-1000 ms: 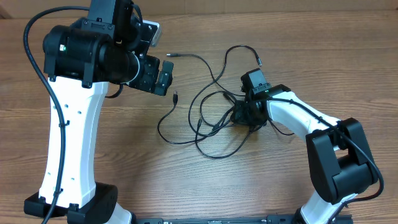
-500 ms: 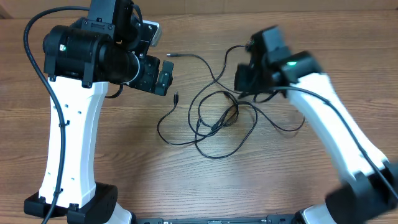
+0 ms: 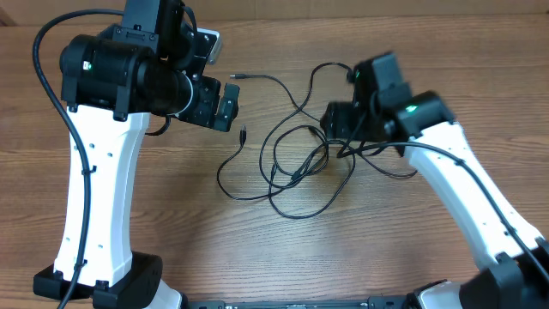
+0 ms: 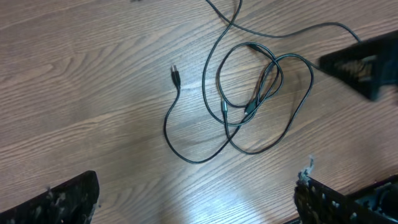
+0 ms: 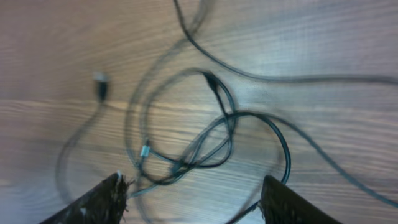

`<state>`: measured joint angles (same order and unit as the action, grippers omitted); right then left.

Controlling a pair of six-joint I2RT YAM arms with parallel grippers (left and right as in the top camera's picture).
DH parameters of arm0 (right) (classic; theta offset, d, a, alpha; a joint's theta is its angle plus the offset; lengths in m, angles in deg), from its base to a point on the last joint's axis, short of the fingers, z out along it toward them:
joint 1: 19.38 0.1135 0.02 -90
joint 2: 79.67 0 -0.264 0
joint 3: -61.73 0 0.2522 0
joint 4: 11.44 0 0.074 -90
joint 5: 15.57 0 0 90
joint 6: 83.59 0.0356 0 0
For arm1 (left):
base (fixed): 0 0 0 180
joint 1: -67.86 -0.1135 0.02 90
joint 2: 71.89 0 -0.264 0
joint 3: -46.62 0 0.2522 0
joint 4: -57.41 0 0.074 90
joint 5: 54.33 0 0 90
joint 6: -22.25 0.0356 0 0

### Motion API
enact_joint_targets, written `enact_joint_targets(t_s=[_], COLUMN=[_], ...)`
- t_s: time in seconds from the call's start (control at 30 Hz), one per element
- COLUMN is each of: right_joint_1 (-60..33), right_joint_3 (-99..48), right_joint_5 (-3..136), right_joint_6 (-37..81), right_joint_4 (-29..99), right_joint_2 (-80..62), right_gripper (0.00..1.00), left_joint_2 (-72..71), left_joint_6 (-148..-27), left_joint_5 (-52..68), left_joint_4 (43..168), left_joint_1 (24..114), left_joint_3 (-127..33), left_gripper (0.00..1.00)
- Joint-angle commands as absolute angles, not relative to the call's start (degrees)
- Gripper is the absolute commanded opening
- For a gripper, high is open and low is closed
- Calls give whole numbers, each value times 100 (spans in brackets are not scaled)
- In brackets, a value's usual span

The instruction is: Untangle cables

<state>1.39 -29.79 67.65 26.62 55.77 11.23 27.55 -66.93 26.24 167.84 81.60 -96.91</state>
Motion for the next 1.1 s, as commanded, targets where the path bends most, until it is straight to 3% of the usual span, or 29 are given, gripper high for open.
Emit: enact_joint_targets(t_s=[0.0,0.3,0.83,0.9,0.93,1.0,1.07], right_joint_1=[157,157,157,157,157,154,157], right_joint_3=[-2098,-780,-738,-738,-738,-771,-889], right_joint_5=[6839,6837,6664,6660,6653,6491,6327], right_joint_6=[2946,3062,3116,3182,3193,3186,3149], right_joint_4=[4920,3525,2587,2572,2572,2601,2751], right_joint_2=[1112,1112,2305,2338,2338,2331,2296], right_gripper=[64,64,64,54,25,4,4], left_joint_2=[2678,2678,2678,2678,2678,2678,2678], left_joint_6=[-6798,-6802,-6798,-6798,-6798,-6798,-6798], left_joint_5=[2550,2497,2364,2364,2362,2362,2362], left_joint_4=[16797,16797,16797,16797,16797,16797,16797], left_joint_1=[8140,8140,8140,8140,8140,8140,8140], left_joint_3=[-9661,-9661,-9661,-9661,-9661,-9661,-9661], left_gripper=[100,100,100,100,100,100,100])
